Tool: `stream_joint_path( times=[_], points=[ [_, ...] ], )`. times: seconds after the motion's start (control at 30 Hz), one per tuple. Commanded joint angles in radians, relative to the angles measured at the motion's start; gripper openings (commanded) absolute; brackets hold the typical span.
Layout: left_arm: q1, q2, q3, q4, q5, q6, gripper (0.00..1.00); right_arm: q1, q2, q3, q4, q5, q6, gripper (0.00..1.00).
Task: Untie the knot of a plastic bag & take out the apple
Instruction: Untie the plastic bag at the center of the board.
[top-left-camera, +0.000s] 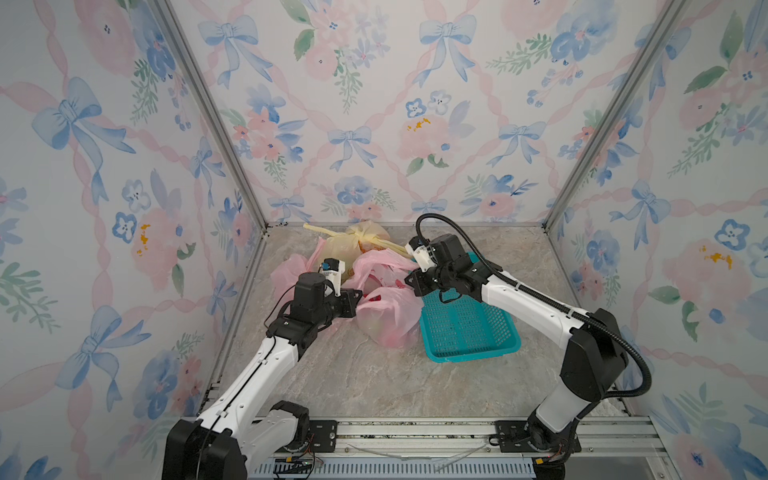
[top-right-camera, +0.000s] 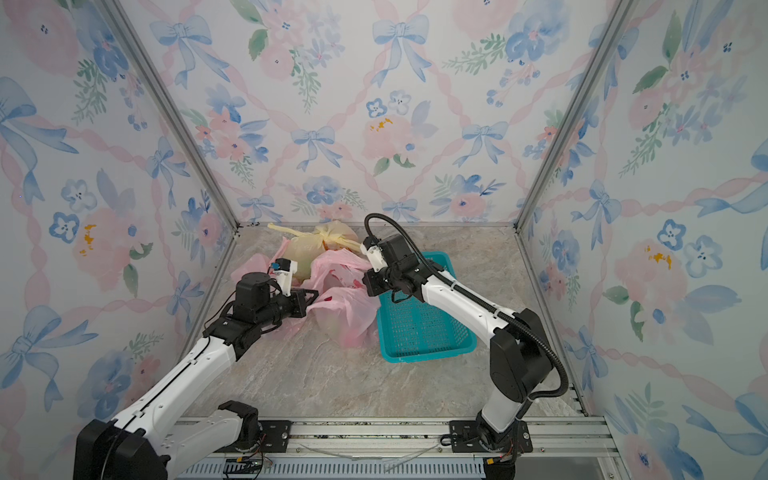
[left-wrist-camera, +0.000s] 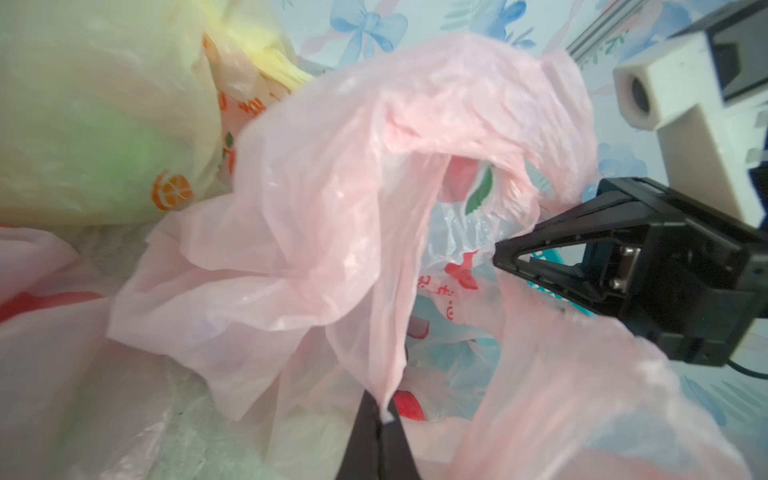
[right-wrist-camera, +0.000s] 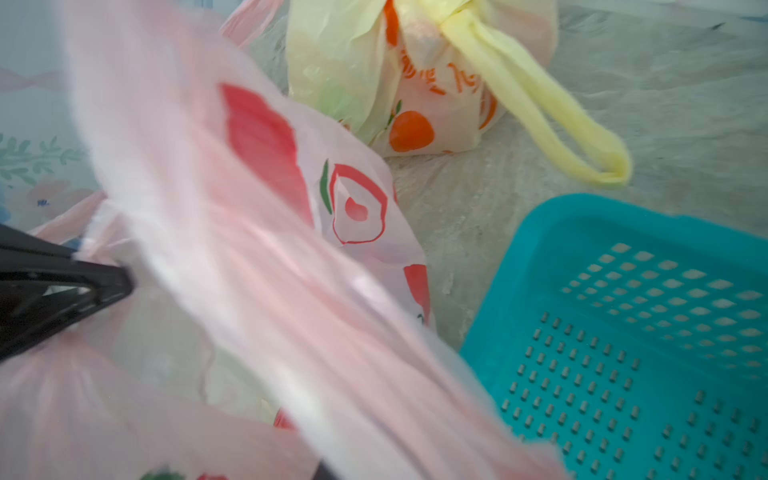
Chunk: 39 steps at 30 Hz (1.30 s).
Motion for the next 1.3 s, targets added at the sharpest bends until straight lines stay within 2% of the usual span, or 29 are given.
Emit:
stream_joint_path(
  times=[0.0,0.1,0.2,0.3,0.47,0.63,0.8,0.83,0.9,0.93,1.07,1.17,1.27],
  points=[
    [0.023,-0.099,-0.028,-0.126,-0.062,0.024,0.0,-0.065,-0.064,-0.028,0.077,-0.02,0.025,0.0],
    [0.025,-0.148,-0.086,-0.137,-0.075,-0.009,0.0,-0.121,-0.052,-0.036,0.153,-0.084,0.059,0.0],
    [0.025,-0.168,-0.138,-0.138,-0.077,-0.037,0.0,-0.195,-0.021,-0.048,0.279,-0.208,0.146,0.0],
    [0.025,-0.194,-0.181,-0.139,-0.083,-0.057,0.0,-0.256,0.055,-0.046,0.394,-0.314,0.227,0.0],
    [0.026,-0.214,-0.235,-0.144,-0.097,-0.077,0.0,-0.301,0.188,0.025,0.481,-0.416,0.312,0.0],
    [0.023,-0.19,-0.247,-0.142,-0.102,-0.082,0.0,-0.3,0.322,0.134,0.449,-0.474,0.325,0.0],
    [0.019,-0.152,-0.25,-0.141,-0.099,-0.081,0.0,-0.293,0.331,0.192,0.303,-0.464,0.23,0.0],
    [0.016,-0.15,-0.248,-0.141,-0.096,-0.082,0.0,-0.292,0.306,0.186,0.28,-0.46,0.211,0.04],
    [0.012,-0.157,-0.238,-0.141,-0.095,-0.081,0.0,-0.286,0.24,0.163,0.239,-0.429,0.168,0.31],
    [0.01,-0.163,-0.231,-0.141,-0.095,-0.081,0.0,-0.278,0.198,0.148,0.216,-0.402,0.142,0.38],
    [0.006,-0.176,-0.198,-0.141,-0.086,-0.079,0.0,-0.213,0.065,0.129,0.087,-0.261,0.026,0.51],
    [-0.002,-0.173,-0.176,-0.142,-0.079,-0.082,0.0,-0.09,0.012,0.166,-0.048,-0.077,-0.074,0.53],
    [-0.008,-0.171,-0.164,-0.143,-0.075,-0.084,0.07,0.022,0.01,0.227,-0.156,0.137,-0.117,0.57]
  ],
)
